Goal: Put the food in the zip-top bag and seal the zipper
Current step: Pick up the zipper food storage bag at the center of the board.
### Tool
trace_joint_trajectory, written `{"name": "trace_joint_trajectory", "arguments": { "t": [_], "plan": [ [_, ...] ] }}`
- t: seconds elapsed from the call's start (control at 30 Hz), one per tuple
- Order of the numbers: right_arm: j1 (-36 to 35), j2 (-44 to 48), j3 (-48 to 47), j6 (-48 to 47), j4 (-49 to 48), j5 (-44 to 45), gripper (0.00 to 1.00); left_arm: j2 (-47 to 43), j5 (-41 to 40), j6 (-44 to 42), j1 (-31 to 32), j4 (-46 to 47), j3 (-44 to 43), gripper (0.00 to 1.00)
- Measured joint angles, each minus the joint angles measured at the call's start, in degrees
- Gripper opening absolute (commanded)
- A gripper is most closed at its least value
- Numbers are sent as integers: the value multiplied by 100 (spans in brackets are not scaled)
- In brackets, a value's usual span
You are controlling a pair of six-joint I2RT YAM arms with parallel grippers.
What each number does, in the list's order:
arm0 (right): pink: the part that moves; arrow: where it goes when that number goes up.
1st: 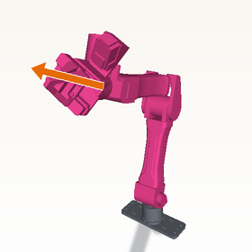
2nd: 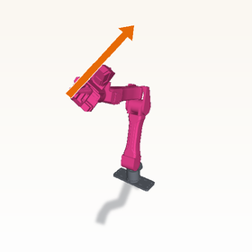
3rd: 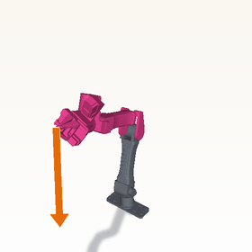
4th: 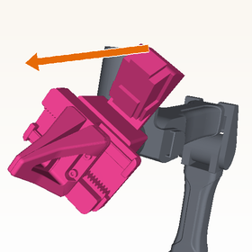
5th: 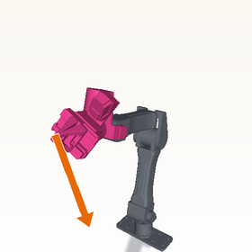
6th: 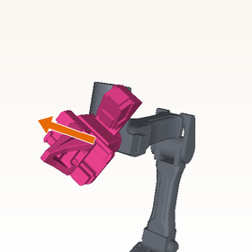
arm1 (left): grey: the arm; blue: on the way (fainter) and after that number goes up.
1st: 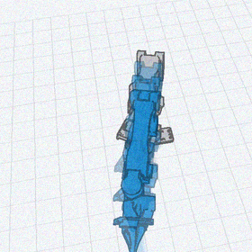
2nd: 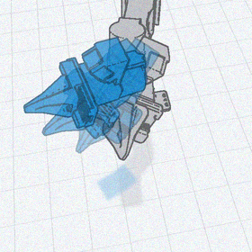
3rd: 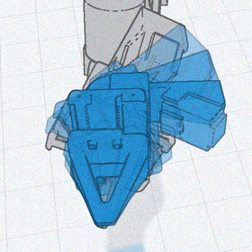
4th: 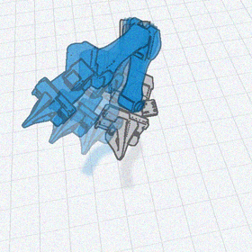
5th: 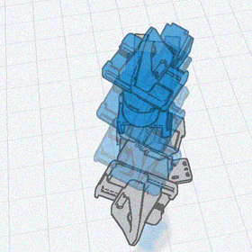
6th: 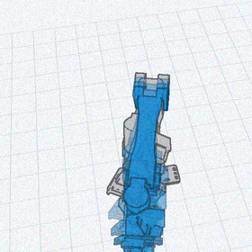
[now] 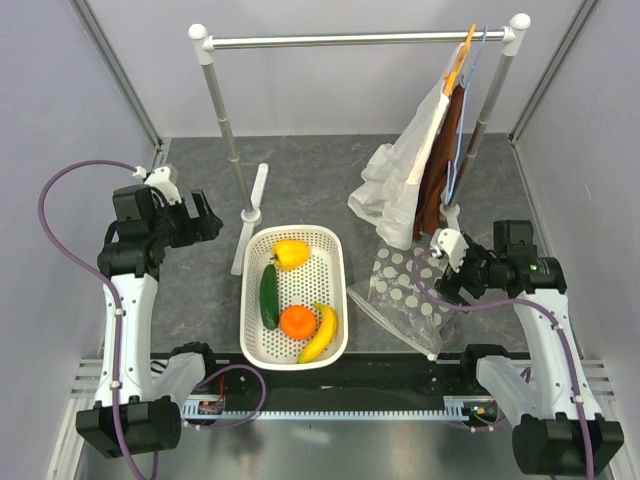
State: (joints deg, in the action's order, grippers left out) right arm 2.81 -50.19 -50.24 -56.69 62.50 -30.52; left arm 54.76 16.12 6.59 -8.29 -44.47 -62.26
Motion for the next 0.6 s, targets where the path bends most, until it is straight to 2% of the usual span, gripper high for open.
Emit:
{"name": "trace_joint_trajectory", "arguments": {
  "t": [0.27, 0.6],
  "plan": [
    [-1176, 195, 4, 105, 111, 170, 90, 173, -116, 566, 0, 350, 85, 100],
    [-3659, 114, 754, 1067, -962, 905, 85, 293, -367, 863, 0, 483, 173, 100]
  ]
}}
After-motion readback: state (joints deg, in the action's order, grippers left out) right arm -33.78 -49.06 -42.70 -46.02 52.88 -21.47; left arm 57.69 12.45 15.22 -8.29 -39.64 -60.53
